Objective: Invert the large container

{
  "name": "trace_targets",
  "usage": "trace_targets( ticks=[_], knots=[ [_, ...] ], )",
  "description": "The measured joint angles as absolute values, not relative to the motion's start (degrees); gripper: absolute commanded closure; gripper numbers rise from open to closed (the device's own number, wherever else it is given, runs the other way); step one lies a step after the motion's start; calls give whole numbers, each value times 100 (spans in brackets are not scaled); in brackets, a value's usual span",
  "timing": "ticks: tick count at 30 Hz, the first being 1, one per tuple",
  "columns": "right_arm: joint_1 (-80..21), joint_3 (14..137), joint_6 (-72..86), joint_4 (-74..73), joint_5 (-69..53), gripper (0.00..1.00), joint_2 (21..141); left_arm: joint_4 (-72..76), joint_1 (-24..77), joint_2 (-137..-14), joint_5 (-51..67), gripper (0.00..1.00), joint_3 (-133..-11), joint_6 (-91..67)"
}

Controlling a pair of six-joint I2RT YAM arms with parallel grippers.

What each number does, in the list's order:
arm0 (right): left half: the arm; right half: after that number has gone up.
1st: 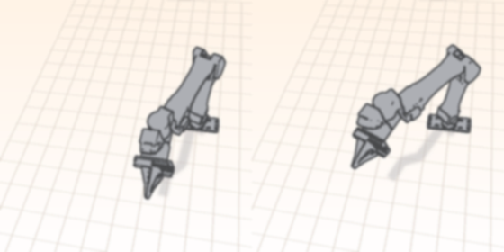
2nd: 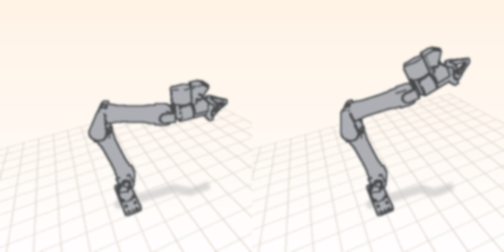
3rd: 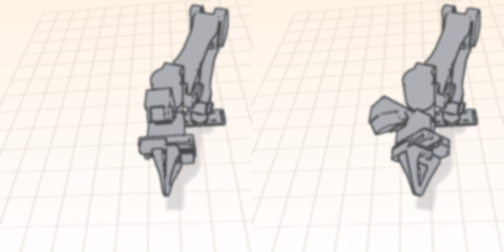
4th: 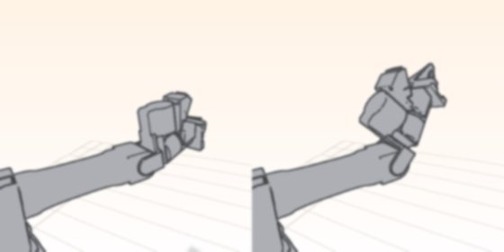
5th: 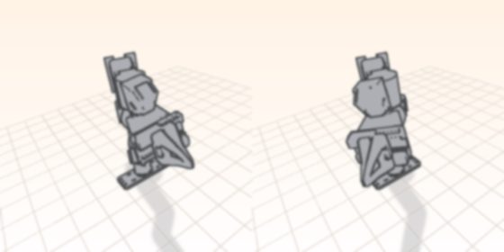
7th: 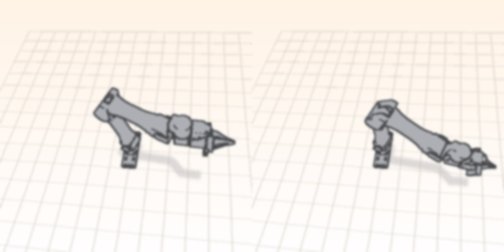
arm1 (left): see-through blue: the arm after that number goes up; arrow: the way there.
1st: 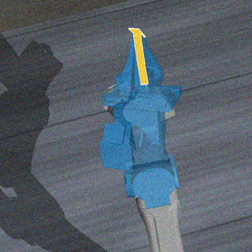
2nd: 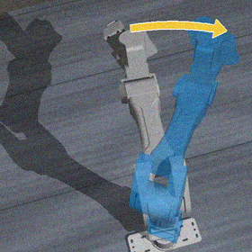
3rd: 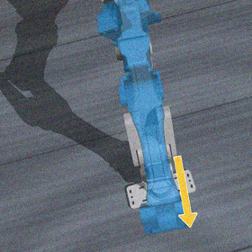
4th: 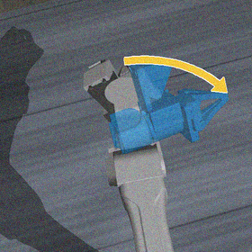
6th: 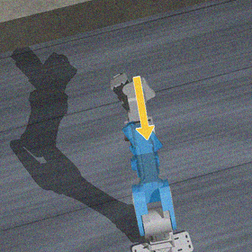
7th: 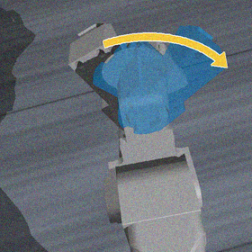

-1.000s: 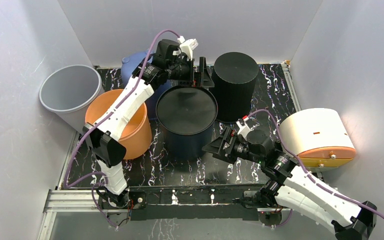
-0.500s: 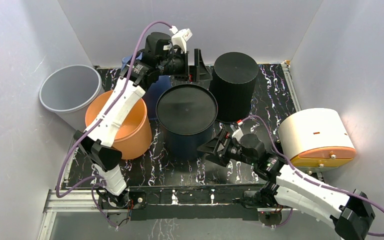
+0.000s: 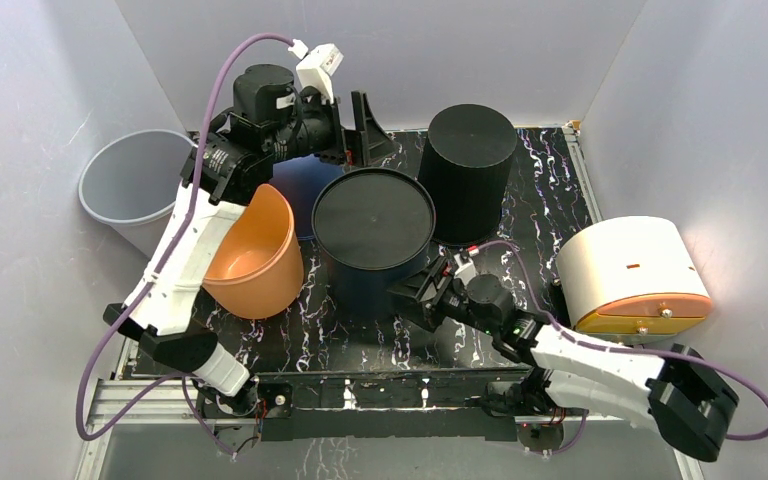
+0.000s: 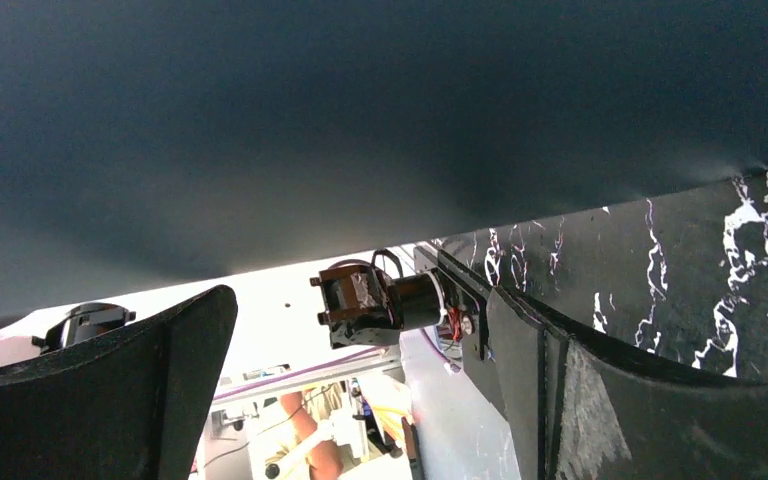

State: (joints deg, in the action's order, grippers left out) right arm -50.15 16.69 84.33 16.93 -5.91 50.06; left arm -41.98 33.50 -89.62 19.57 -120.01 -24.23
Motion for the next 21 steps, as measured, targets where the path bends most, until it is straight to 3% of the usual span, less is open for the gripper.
trace_targets(
  ticks=[7,15,21],
  knots=[
    [-5103,1920,8427,2672,-436,2,6154,-4359,3350,-8897,1726,2,-11917,-2451],
    [-5070,2418,7944,3776,615,2,6600,-4423,3350,-8899,1647,2,-11795,-2499],
    [-5046,2764,7839,4027,460,2,6919,-4482,3350,-8899,1640,2,-11799,-2541]
  ],
)
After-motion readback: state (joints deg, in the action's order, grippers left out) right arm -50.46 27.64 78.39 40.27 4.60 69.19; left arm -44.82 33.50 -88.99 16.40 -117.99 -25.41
